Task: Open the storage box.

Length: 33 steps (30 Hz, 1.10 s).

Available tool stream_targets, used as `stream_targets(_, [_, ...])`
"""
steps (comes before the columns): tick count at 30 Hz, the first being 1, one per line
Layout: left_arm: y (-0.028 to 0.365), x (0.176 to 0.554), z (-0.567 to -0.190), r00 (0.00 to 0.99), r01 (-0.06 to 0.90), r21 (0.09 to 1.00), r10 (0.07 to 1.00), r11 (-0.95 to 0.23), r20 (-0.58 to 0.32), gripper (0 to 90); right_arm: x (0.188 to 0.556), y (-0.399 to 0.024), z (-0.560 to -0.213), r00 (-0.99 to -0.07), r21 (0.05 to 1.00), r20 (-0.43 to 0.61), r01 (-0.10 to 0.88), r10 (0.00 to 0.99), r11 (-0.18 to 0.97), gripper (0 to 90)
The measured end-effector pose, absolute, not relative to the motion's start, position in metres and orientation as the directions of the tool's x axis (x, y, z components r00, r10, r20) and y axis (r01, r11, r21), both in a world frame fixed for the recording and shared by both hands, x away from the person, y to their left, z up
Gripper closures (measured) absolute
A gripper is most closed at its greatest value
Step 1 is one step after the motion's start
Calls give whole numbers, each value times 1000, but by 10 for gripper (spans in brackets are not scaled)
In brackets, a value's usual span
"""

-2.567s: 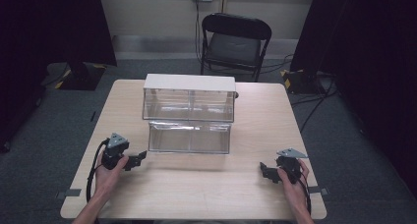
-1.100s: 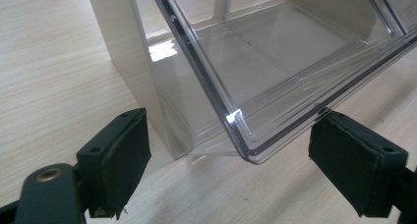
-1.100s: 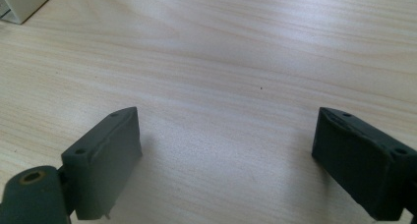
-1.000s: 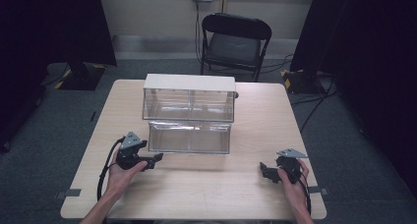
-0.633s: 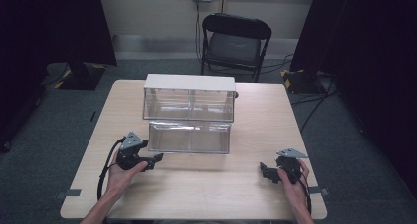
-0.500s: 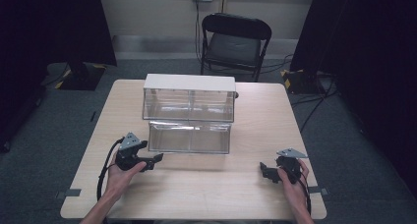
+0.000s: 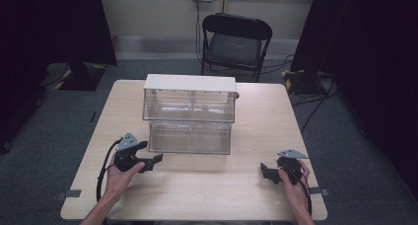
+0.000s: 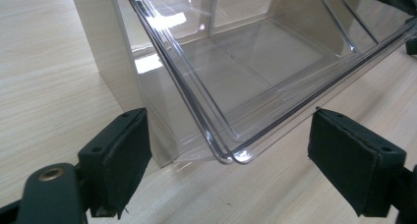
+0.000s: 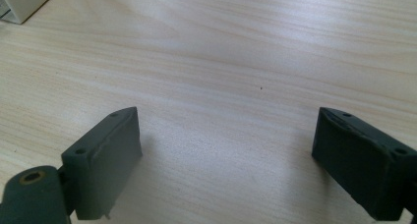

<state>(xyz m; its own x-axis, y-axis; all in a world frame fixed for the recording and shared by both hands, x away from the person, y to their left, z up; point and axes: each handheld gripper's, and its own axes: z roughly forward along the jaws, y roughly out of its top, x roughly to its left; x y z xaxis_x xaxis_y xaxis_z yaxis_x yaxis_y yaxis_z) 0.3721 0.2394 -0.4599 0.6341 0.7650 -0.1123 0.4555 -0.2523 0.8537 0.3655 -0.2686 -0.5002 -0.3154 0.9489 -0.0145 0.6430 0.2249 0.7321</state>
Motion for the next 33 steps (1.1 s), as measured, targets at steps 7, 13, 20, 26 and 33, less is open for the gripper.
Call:
stream_targets(7, [239, 372, -458, 633, 451, 859, 765, -243, -116, 164, 365, -269, -500, -315, 732, -14, 643, 949, 225, 104])
stream_targets(13, [241, 373, -457, 622, 452, 864, 773, -221, -128, 165, 365, -269, -500, -315, 732, -14, 643, 949, 225, 104])
stream_targets(20, [241, 375, -455, 620, 455, 864, 773, -215, -134, 161, 365, -269, -500, -315, 732, -14, 643, 949, 225, 104])
stream_targets(26, [239, 377, -454, 627, 449, 862, 770, -235, -117, 159, 365, -269, -500, -315, 732, -14, 643, 949, 225, 104])
stream_targets(33, [239, 378, -450, 626, 448, 864, 770, -229, -120, 159, 365, -269, -500, -315, 732, -14, 643, 949, 225, 104])
